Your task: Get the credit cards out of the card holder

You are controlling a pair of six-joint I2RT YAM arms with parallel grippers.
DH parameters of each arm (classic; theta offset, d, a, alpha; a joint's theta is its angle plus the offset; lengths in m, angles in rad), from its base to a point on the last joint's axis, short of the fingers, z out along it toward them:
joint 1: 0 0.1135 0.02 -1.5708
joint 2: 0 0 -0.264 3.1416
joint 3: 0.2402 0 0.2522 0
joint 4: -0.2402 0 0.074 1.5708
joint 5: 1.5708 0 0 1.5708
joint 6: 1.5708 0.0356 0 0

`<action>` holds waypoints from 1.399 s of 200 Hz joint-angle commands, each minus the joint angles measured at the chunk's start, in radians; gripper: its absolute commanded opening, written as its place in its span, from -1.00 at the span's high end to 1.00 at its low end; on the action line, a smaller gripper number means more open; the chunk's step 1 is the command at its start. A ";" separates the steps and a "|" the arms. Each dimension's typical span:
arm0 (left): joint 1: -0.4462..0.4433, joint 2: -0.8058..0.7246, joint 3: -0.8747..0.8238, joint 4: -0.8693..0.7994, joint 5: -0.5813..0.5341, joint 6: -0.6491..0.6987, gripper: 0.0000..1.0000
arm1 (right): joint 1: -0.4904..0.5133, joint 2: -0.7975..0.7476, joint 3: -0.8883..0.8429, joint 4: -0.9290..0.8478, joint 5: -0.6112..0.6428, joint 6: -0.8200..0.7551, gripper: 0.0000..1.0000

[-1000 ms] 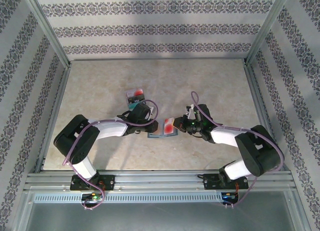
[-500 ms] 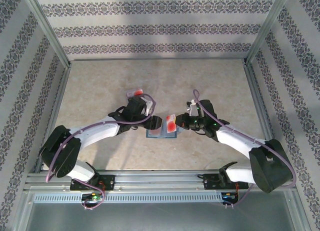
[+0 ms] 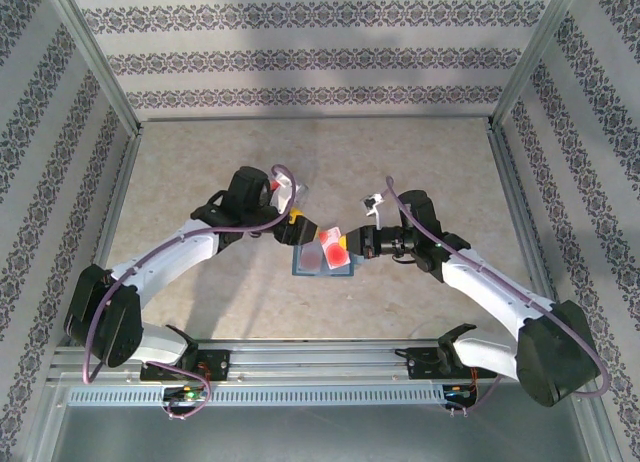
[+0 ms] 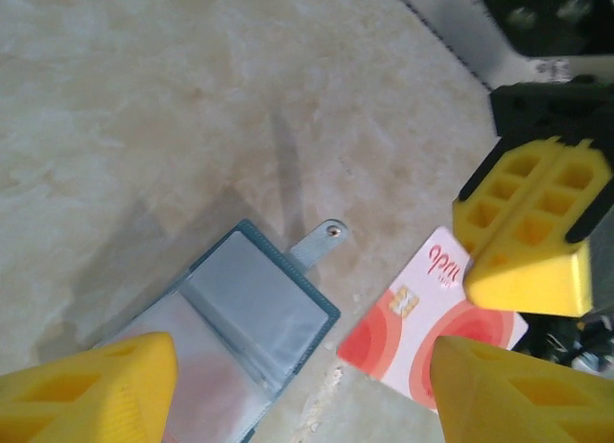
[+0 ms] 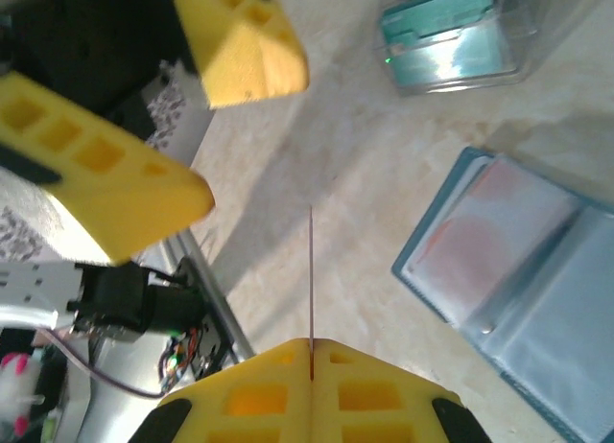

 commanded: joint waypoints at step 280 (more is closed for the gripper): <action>-0.008 -0.215 -0.281 0.596 0.122 -0.319 1.00 | -0.035 -0.241 -0.101 0.183 0.094 0.038 -0.28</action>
